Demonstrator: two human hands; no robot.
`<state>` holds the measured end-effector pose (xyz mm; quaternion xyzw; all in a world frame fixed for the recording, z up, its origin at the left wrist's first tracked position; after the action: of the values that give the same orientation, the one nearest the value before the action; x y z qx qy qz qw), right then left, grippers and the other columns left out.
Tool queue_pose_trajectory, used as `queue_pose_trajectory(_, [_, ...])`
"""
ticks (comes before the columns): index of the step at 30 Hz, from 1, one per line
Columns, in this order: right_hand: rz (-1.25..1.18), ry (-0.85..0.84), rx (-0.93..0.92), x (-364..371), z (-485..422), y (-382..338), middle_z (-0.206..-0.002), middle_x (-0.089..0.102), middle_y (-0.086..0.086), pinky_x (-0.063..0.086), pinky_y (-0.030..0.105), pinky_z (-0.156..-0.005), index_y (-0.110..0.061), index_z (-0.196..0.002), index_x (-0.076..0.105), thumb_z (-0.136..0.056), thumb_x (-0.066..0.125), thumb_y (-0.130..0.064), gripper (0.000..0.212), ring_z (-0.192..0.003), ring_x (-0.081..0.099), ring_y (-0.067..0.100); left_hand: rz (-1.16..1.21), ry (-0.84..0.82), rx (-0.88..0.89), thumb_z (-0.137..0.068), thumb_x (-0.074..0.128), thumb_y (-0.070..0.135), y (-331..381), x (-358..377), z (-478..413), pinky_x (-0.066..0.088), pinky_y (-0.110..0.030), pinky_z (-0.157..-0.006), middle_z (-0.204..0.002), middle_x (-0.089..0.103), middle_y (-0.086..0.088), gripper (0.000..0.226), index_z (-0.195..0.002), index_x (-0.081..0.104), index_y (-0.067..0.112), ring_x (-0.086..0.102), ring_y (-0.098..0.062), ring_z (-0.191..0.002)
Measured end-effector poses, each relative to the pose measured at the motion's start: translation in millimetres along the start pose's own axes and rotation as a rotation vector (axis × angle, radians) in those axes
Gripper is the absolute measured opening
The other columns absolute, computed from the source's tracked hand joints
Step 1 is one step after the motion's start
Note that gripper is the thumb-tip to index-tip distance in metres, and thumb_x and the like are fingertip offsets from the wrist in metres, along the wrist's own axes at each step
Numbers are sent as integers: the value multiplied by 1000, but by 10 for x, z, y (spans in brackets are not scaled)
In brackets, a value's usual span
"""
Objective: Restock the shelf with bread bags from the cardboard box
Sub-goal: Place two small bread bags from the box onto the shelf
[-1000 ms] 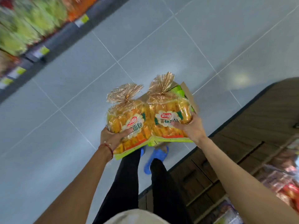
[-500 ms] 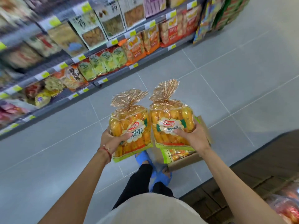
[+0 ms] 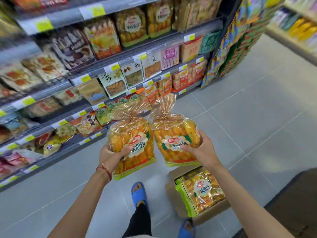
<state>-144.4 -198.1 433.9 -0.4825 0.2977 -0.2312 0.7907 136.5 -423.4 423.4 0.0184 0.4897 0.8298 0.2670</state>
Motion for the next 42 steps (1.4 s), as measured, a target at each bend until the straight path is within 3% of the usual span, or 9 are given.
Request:
queue_pose_trajectory(6, [-74,26,-40,381,-434,-558,-118,73,-7,62,38,-88,-26,-128,57,-68,93,-33,70,-106,73,13,17,-42,129,-59,90,35,750,-312,-620,49,-26,-86,-110,67,6,104,-146,34,33,65,-15,-100])
queue_pose_trajectory(9, [-121,60,-50,437,-654,-797,-118,72,-7,63,33,-84,-29,-127,56,-72,91,-28,65,-105,72,12,3,-79,144,-51,89,48,1032,-285,-911,52,-23,-82,-117,68,6,105,-143,42,28,66,-9,-101])
queue_pose_trajectory(13, [-154,86,-65,382,-1103,-1088,-118,71,-7,62,30,-81,-31,-125,53,-77,89,-23,60,-104,72,12,8,-94,167,-65,85,40,1418,-86,-1232,55,-29,-82,-112,69,7,83,-138,47,26,66,-10,-97])
queue_pose_trajectory(20, [-183,92,-96,54,-2262,-1417,-119,69,-5,62,30,-81,-27,-131,45,-86,81,-17,59,-101,73,7,57,-92,140,-51,89,55,1910,434,-2079,52,-46,-93,-126,63,6,107,-142,37,36,62,-19,-114])
queue_pose_trajectory(27, [-76,-27,-130,-290,-3845,-1757,-125,64,-8,57,47,-100,-18,-145,35,-90,77,-13,70,-112,67,7,39,73,184,-72,81,43,2519,1187,-2822,49,-30,-93,-127,58,4,88,-145,34,28,59,-17,-110])
queue_pose_trajectory(32, [-37,-106,-175,-374,-4600,-2051,-122,67,-6,58,25,-90,-29,-133,43,-90,75,-5,59,-102,70,2,63,212,193,-76,79,39,2817,1487,-3172,56,-22,-65,-98,66,6,71,-137,43,33,65,-11,-83])
queue_pose_trajectory(35, [-36,-117,-196,-367,-4907,-2130,-123,67,-3,58,20,-83,-28,-135,44,-89,76,-4,61,-104,70,4,106,222,174,-77,79,32,2926,1572,-3405,60,-26,-70,-104,71,2,56,-126,54,23,69,-13,-89])
queue_pose_trajectory(38, [-13,-125,-193,-339,-5202,-2086,-129,64,9,60,27,-86,-26,-133,46,-87,80,-12,59,-112,69,15,108,231,203,-76,80,30,3017,1618,-3684,60,-23,-72,-105,71,4,55,-125,57,22,69,-8,-89])
queue_pose_trajectory(42, [7,-68,-212,-357,-5628,-1944,-136,58,10,55,52,-101,-41,-131,52,-66,89,-61,78,-128,58,28,139,249,216,-71,82,36,3011,1653,-4044,58,-38,-84,-106,72,7,58,-123,60,24,70,-13,-96])
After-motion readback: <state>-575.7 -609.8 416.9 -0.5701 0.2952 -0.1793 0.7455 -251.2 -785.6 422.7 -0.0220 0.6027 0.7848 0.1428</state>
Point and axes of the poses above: each hand's wrist, its own z-axis away from the middle knuckle, its own x-axis out of the palm, y = z × x, the point moved 10 cm from there along -z, towards the middle knuckle
